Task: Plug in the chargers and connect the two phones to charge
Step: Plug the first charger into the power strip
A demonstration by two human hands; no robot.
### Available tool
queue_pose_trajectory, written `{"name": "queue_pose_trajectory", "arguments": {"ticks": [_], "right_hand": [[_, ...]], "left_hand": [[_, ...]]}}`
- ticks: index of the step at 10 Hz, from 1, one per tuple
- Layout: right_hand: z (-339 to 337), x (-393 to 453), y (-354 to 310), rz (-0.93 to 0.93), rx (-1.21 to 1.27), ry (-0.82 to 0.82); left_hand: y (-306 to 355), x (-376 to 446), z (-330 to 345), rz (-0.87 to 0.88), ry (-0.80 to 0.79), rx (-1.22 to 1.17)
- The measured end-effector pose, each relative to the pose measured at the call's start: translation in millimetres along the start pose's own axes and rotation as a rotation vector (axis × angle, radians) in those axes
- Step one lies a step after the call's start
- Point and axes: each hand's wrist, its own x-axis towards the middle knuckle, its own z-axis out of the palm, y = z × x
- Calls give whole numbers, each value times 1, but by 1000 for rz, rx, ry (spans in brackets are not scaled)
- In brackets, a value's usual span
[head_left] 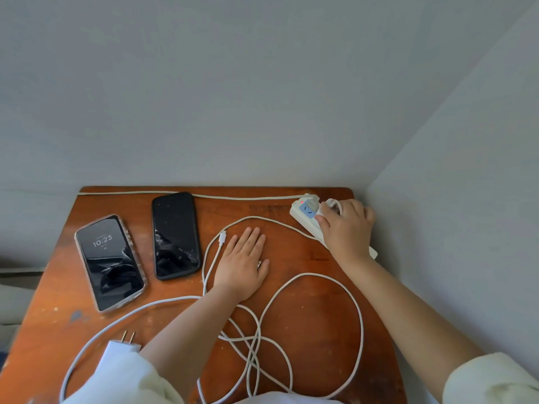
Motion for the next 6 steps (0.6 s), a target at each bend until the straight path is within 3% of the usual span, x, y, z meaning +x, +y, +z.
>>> {"name": "queue_pose_trajectory", "arguments": {"ticks": [6], "right_hand": [[6,-3,1,11,137,24]], "left_hand": [[1,0,0,-17,-1,5]]}}
